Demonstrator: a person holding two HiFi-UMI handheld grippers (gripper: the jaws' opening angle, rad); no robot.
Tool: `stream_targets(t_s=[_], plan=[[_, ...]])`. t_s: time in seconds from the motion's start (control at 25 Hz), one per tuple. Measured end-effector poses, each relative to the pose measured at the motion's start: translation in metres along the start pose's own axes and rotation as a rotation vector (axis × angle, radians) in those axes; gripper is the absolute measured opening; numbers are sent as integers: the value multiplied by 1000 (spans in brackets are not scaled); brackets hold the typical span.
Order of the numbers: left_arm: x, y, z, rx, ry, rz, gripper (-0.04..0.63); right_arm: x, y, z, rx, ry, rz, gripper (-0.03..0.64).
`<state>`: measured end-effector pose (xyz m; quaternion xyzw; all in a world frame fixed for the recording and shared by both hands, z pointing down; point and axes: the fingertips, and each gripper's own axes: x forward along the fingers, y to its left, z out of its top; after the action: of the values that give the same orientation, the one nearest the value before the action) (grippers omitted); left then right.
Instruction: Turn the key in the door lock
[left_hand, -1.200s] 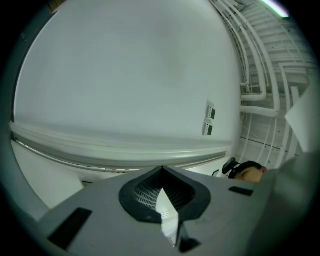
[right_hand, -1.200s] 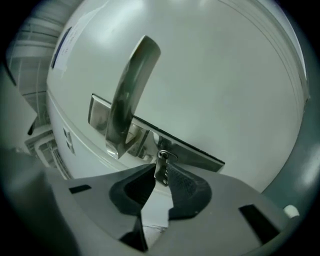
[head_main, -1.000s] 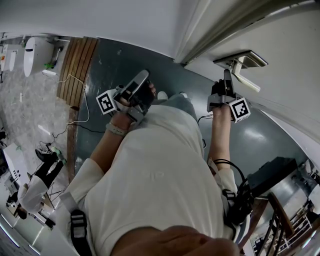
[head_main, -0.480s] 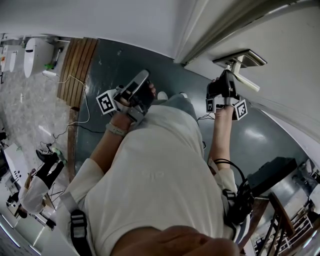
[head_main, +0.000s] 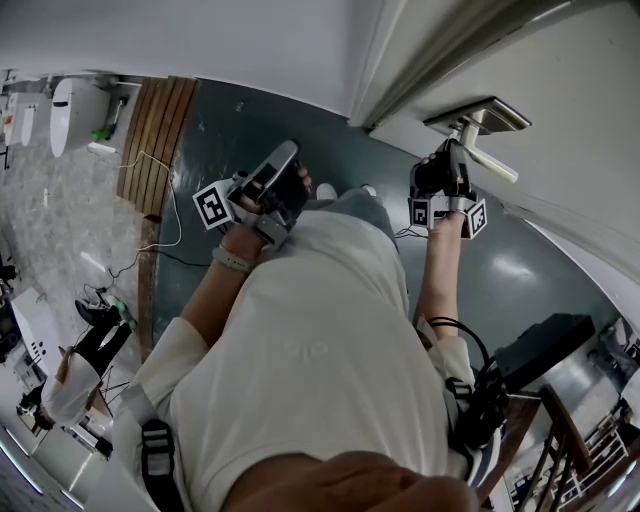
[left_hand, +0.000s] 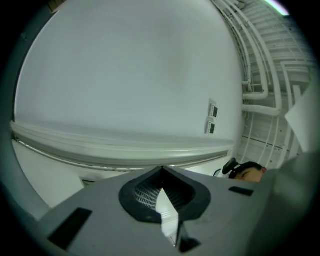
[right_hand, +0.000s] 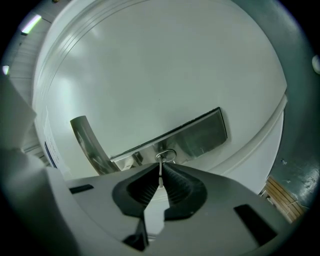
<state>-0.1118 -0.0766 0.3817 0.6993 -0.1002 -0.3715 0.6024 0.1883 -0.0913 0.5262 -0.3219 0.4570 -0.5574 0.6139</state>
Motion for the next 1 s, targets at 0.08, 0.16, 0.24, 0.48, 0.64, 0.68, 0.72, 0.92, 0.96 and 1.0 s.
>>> stream_targets(t_s=[0.08, 0.16, 0.24, 0.48, 0.64, 0.68, 0.72, 0.92, 0.96, 1.0], plan=[[1, 0, 0, -1, 1, 0, 9, 0, 0, -1, -1, 6, 0, 40], [1, 0, 0, -1, 1, 0, 9, 1, 0, -2, -2, 12, 1, 40], [1, 0, 0, 0, 1, -1, 9, 1, 0, -3, -3, 19, 0, 40], [0, 0, -1, 1, -3, -2, 9, 1, 0, -3, -38, 32, -23, 41], [0, 0, 0, -1, -9, -4, 9, -3, 3, -9, -108, 77, -80, 43], [0, 1, 0, -1, -9, -5, 9, -7, 4, -12, -126, 97, -95, 43], [-1, 2, 0, -1, -9, -6, 9, -11, 6, -16, -149, 118, -112, 44], [-1, 7, 1, -4, -10, -13, 9, -34, 17, -28, -455, 247, -210, 57], [-1, 8, 1, -6, -9, -14, 9, -37, 19, -29, -584, 286, -236, 57], [0, 9, 1, -7, -8, -15, 9, -39, 21, -31, -747, 331, -269, 57]])
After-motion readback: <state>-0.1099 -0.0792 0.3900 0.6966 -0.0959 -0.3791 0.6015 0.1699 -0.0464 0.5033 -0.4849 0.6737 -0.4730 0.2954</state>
